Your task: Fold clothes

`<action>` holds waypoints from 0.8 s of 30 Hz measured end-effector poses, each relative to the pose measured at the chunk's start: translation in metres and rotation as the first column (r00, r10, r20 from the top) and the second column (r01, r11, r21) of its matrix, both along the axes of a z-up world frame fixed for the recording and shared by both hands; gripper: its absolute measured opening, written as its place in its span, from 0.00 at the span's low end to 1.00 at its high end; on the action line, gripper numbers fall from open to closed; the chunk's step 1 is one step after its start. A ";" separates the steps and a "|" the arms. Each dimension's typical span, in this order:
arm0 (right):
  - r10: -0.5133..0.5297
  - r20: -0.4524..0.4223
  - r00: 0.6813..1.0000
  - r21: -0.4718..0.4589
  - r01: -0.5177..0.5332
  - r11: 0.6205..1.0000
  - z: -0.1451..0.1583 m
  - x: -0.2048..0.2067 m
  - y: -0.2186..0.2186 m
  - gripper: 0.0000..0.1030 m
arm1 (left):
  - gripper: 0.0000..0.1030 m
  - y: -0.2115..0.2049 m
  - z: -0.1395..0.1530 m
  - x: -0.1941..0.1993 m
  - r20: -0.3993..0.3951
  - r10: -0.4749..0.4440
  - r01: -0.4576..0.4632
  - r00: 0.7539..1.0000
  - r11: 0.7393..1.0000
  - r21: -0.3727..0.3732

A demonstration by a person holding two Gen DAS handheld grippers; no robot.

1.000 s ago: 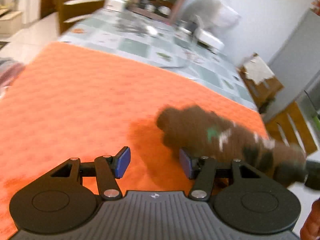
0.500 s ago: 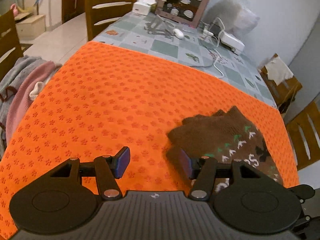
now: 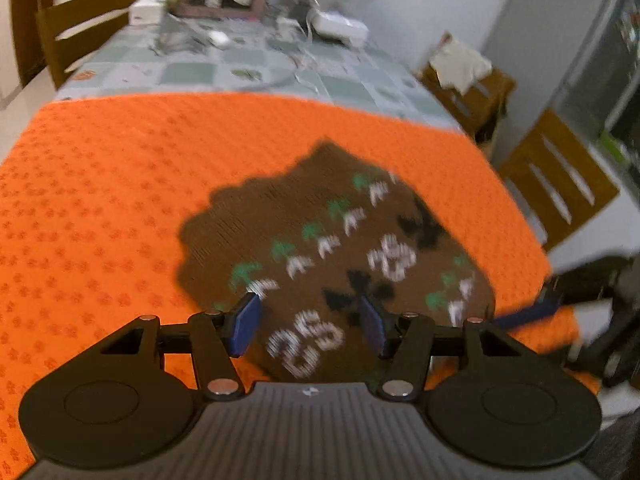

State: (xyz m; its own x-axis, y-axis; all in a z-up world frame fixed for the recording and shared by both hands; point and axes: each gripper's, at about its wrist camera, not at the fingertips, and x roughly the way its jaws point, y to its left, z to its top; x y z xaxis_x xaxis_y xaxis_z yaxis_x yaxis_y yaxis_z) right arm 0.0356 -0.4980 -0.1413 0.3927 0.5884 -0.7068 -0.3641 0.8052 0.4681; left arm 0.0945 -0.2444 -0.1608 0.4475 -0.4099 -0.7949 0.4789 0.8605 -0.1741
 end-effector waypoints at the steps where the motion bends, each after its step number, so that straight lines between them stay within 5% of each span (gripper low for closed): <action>1: -0.026 -0.011 1.000 0.001 0.026 1.000 -0.002 0.001 -0.006 0.52 | 0.61 -0.004 -0.008 -0.003 -0.002 -0.008 0.008 1.000 1.000 0.030; 6: -0.157 -0.099 0.983 0.031 0.161 0.986 -0.019 0.003 -0.025 0.53 | 0.68 -0.003 -0.028 -0.010 0.008 0.011 -0.011 1.000 0.999 0.045; 11: -0.272 -0.119 0.955 0.056 0.280 0.958 -0.026 0.012 -0.031 0.54 | 0.68 0.004 -0.018 -0.009 -0.005 0.034 -0.033 0.999 0.998 0.044; 16: -0.315 -0.212 0.925 0.133 0.346 0.929 -0.045 0.029 -0.038 0.62 | 0.68 0.013 -0.009 -0.017 -0.016 0.053 -0.053 0.998 0.998 0.045; 24: -0.324 -0.311 0.894 0.244 0.404 0.882 -0.068 0.035 -0.030 0.58 | 0.68 0.020 -0.006 -0.029 -0.021 0.065 -0.063 0.998 0.993 0.099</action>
